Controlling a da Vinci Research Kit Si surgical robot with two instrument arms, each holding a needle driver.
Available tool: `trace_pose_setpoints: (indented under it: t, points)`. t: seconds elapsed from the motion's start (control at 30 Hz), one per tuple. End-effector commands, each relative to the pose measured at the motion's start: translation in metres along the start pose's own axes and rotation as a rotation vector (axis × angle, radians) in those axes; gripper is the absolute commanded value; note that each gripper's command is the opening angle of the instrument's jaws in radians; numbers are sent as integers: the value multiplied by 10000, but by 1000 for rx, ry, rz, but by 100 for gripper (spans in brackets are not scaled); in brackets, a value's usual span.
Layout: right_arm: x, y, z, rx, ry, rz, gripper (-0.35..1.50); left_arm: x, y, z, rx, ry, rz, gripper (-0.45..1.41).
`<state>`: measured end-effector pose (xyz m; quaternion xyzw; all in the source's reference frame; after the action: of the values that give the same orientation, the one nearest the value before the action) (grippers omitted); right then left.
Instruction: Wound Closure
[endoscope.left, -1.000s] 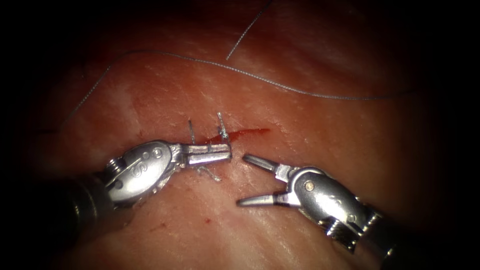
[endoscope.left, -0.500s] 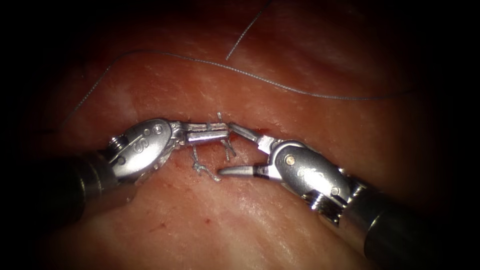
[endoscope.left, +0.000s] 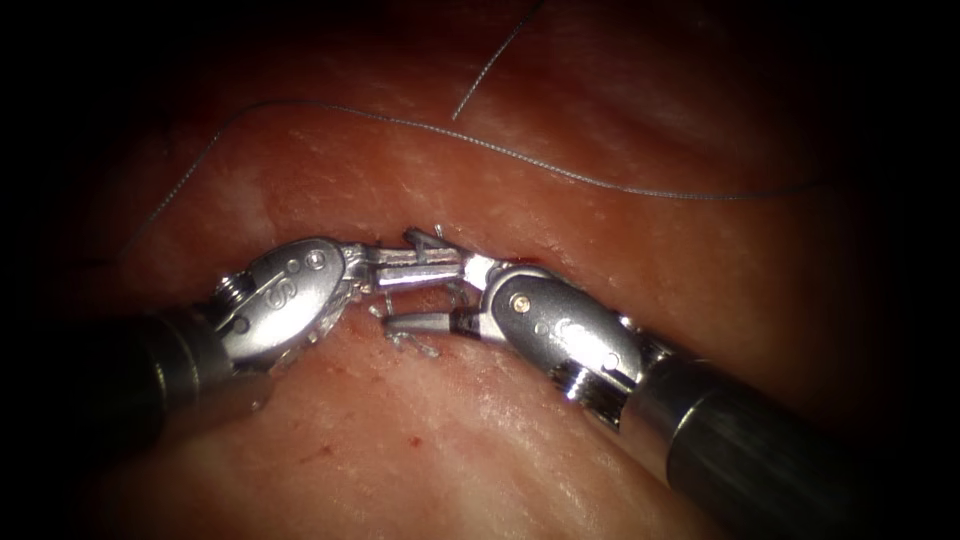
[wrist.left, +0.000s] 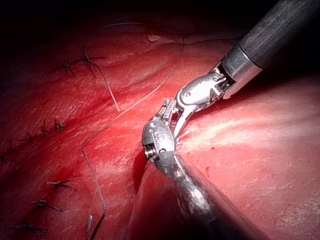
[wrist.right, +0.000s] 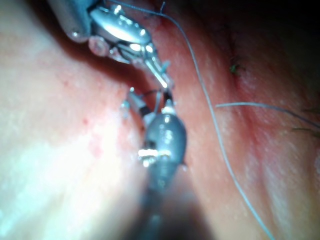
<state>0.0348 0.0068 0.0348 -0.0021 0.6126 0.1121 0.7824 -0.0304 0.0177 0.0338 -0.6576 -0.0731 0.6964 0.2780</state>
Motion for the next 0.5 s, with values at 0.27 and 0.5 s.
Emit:
trace_pose_setpoints:
  t: [0.27, 0.5]
  points:
    - [4, 3, 17, 9, 8, 1, 133, -5, -3, 13, -8, 5, 2, -45]
    - [6, 0, 21, 19, 26, 5, 59, -5, -2, 13, -8, 5, 2, -45]
